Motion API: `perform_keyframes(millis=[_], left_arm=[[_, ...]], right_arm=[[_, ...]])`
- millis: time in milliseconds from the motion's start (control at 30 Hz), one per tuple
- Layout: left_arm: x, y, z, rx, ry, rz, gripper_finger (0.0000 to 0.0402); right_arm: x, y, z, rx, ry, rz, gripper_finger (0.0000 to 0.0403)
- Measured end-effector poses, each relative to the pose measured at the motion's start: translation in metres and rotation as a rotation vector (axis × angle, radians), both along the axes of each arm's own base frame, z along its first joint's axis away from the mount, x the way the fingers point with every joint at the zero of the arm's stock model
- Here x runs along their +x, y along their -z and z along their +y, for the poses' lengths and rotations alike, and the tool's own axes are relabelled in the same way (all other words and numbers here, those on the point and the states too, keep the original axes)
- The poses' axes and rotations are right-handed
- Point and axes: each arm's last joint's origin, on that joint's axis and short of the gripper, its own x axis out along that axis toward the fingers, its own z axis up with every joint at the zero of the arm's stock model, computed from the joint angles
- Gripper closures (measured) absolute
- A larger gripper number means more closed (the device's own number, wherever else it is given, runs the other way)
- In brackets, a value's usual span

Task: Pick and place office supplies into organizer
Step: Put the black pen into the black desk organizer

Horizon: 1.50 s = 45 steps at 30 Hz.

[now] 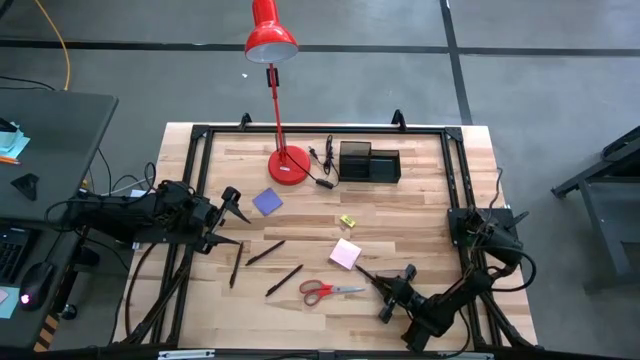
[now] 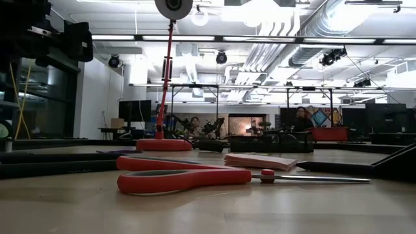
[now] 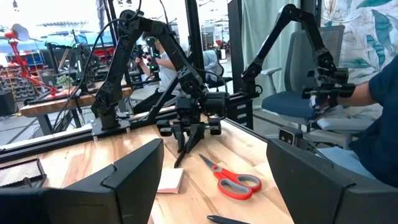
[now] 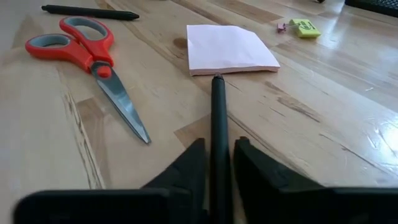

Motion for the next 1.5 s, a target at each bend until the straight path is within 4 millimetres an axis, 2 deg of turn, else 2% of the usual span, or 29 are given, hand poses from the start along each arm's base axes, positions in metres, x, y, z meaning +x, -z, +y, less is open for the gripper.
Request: perform_keyframes(millis=[133, 233, 400, 600, 800, 933, 1100, 1200, 1400, 1500], left_arm=[[0.000, 0.000, 0.000, 0.000, 0.001, -0.003, 0.0124], [0.000, 0.000, 0.000, 0.000, 0.000, -0.005, 0.0124], [0.000, -0.001, 0.000, -0.031, 0.002, 0.002, 0.0124], [0.000, -0.001, 0.000, -0.081, 0.008, 0.019, 0.0124], [0.000, 0.000, 0.000, -0.130, 0.010, 0.041, 0.0124], [0.000, 0.000, 0.000, -0.137, 0.007, 0.044, 0.0124], [0.001, 0.000, 0.003, -0.187, -0.087, 0.047, 0.0124], [0.001, 0.000, 0.005, -0.245, -0.151, 0.061, 0.0124], [0.002, 0.003, 0.005, -0.317, -0.143, 0.105, 0.0124], [0.004, 0.007, 0.005, -0.361, -0.171, 0.155, 0.0124]], right_arm=[[0.000, 0.000, 0.000, -0.018, -0.008, 0.006, 0.0383], [0.000, 0.000, 0.000, -0.026, -0.012, 0.010, 0.0382], [0.000, -0.001, 0.000, -0.034, -0.013, -0.013, 0.0356], [0.000, -0.005, -0.001, -0.068, -0.030, 0.006, 0.0384], [0.002, -0.006, -0.003, -0.094, -0.026, -0.002, 0.0381], [0.008, -0.010, -0.005, -0.108, -0.010, 0.017, 0.0363], [0.020, -0.019, -0.001, -0.166, -0.028, 0.070, 0.0381], [0.028, -0.027, 0.003, -0.197, -0.036, 0.092, 0.0384], [0.045, -0.046, 0.007, -0.281, -0.037, 0.154, 0.0362], [0.052, -0.057, 0.007, -0.335, -0.040, 0.206, 0.0365]])
